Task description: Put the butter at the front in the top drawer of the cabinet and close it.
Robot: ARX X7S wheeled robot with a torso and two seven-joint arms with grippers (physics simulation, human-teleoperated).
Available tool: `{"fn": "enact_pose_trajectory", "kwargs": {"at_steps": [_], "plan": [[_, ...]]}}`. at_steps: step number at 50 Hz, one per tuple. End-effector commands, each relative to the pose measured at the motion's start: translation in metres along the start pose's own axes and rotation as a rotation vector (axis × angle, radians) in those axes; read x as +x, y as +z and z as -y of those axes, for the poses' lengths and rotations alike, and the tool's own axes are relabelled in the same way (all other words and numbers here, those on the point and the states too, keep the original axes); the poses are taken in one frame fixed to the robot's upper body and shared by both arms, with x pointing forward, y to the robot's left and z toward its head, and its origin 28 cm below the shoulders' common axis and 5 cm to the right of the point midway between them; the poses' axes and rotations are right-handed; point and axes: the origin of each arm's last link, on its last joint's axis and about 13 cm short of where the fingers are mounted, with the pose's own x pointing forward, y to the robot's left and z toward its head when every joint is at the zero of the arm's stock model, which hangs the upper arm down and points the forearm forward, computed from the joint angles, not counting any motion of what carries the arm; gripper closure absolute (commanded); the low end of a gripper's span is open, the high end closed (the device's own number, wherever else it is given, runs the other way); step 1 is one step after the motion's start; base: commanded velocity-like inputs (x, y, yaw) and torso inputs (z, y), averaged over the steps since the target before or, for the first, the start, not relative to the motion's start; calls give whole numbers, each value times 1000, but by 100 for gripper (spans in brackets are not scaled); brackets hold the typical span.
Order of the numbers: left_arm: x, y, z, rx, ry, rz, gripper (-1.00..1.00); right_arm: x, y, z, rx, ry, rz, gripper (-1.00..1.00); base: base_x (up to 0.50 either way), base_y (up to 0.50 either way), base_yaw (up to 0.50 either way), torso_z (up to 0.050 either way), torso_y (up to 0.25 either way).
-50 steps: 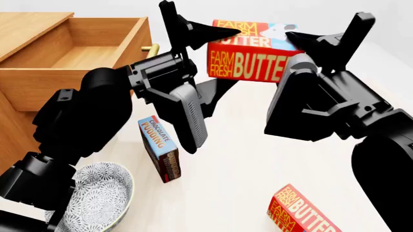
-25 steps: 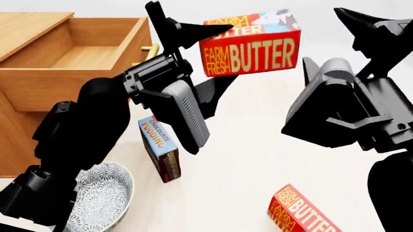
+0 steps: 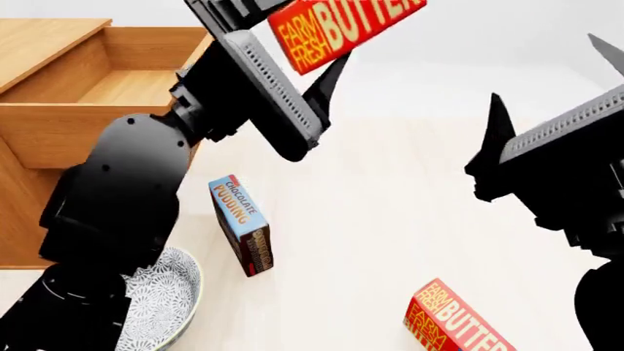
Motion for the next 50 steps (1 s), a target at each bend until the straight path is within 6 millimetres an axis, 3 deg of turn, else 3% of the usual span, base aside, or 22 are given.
{"fn": "enact_pose_trajectory", "kwargs": {"at_steps": [1,13,21,37,50], "plan": [[1,27,-7,-251,152,-85,100,-9,-6,-7,319,-85,-47,-100,0,0,0,10,0],[-2,47,-7,-442,246,-299,100,-1,-2,-16,581,-160,-106,-100,0,0,0,0,2],[-7,60,-2,-618,270,-415,100,5,8,-19,742,-106,-90,-100,0,0,0,0,0],[-13,55,-20,-887,439,-670,100,7,10,-25,857,-102,-60,-100,0,0,0,1,1],[-22,58,-39,-812,524,-774,100,8,11,-27,878,-90,-46,-100,0,0,0,1,2]]}}
